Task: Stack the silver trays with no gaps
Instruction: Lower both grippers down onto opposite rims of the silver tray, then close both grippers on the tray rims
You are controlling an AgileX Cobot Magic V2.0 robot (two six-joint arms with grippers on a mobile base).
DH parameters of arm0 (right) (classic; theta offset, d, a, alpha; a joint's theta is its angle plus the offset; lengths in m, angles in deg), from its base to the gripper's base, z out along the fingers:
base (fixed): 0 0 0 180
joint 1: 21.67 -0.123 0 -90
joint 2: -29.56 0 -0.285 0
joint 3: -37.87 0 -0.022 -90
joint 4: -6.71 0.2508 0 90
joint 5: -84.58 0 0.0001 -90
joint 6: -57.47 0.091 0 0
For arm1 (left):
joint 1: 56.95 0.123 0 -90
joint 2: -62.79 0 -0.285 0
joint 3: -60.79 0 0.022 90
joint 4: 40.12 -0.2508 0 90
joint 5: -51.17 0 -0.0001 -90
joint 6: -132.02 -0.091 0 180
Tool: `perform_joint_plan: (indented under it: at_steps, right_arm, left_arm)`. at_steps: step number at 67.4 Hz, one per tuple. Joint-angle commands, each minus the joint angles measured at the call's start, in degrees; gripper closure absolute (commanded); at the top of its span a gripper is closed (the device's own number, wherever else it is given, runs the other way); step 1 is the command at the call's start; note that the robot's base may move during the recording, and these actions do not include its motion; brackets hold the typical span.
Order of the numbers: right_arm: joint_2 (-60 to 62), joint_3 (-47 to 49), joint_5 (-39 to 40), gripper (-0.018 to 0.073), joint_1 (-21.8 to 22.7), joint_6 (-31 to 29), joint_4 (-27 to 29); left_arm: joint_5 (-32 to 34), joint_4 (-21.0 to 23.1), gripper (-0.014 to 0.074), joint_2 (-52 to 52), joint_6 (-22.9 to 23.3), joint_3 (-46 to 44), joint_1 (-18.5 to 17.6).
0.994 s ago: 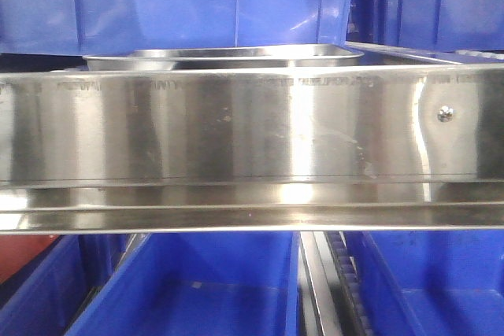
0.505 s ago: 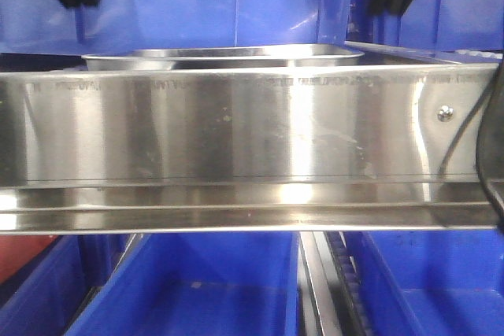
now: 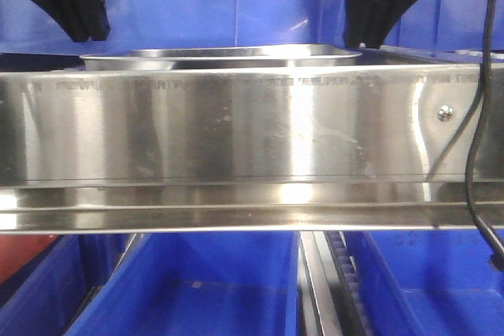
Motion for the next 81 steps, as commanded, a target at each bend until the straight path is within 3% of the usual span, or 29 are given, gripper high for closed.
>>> perform_joint_plan:
  at_steps: [1, 27, 32, 40, 46, 58, 81]
  right_arm:
    - [0.23, 1.12, 0.48, 0.0575, -0.09, -0.02, -0.03]
    - [0.10, 2.59, 1.68, 0.0570, -0.09, -0.13, 0.01]
    - [0.10, 2.59, 2.05, 0.0508, -0.09, -0.13, 0.11]
    - [0.10, 2.59, 2.18, 0.0370, -0.09, -0.13, 0.23]
    - [0.10, 2.49, 3.00, 0.0370, -0.09, -0.13, 0.49]
    - [-1.05, 2.49, 4.25, 0.0419, -0.09, -0.13, 2.44]
    - [-3.27, 2.49, 3.17, 0.0420, -0.09, -0.13, 2.44]
  left_arm:
    - [-0.04, -0.08, 0.0612, 0.07, 0.41, -0.41, -0.39]
    - [0.07, 0.19, 0.0604, 0.06, 0.41, -0.41, -0.39]
    - [0.43, 0.46, 0.0553, 0.06, 0.41, -0.41, -0.39]
    - [0.43, 0.71, 0.0381, 0.06, 0.41, -0.41, -0.39]
    - [1.20, 0.71, 0.0309, 0.06, 0.41, -0.41, -0.39]
    - [2.63, 0.71, 0.0312, 0.19, 0.41, -0.41, -0.39]
    - [3.01, 1.37, 0.0312, 1.95, 0.16, -0.36, -0.39]
